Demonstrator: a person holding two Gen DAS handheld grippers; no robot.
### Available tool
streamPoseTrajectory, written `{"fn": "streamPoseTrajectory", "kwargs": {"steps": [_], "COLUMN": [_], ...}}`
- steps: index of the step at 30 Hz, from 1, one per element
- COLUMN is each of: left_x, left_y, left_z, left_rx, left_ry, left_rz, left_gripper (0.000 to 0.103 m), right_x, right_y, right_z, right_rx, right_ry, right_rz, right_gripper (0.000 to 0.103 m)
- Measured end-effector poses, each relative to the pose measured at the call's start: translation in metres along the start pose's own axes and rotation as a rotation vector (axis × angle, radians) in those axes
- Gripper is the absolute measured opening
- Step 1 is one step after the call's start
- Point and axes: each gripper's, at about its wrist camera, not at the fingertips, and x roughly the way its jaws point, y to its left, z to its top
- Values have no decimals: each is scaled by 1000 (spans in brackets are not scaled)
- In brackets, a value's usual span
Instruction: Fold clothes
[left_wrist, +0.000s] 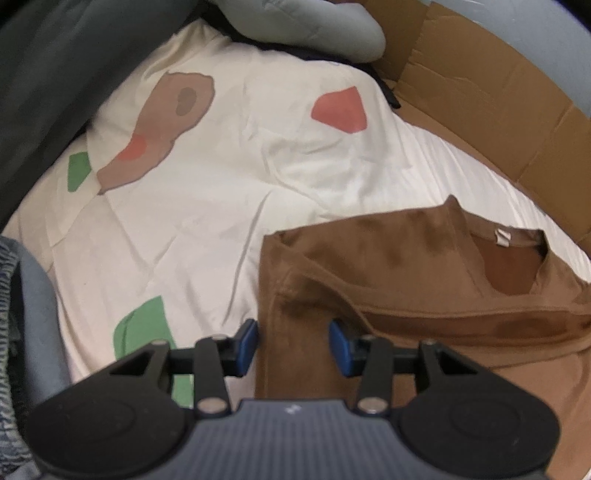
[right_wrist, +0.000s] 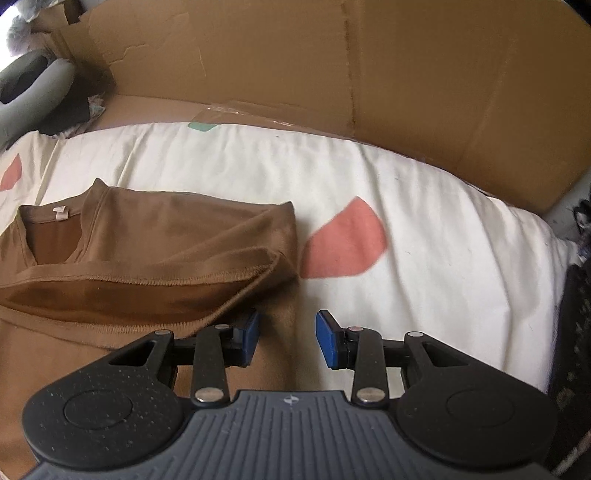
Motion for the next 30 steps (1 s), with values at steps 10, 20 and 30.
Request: {"fn": "streamPoseTrajectory", "kwargs": {"steps": [10,20,30], "left_x": [6,-2,-7], "left_y": [-5,-3,4], "left_z": [3,-4,-8], "left_rx": [20,8,-17], "left_ry": [-61,-114,-109], "left_rz": [16,41,26], "left_gripper": [25,8,10], "right_x": [18,16,12], "right_y": [7,10,7], "right_z": [14,15,13], "right_rx": [-2,-21,20], "right_ry": [-21,-57,-74], "right_rz": [-3,-34,-50], "right_gripper": [36,4,4]}}
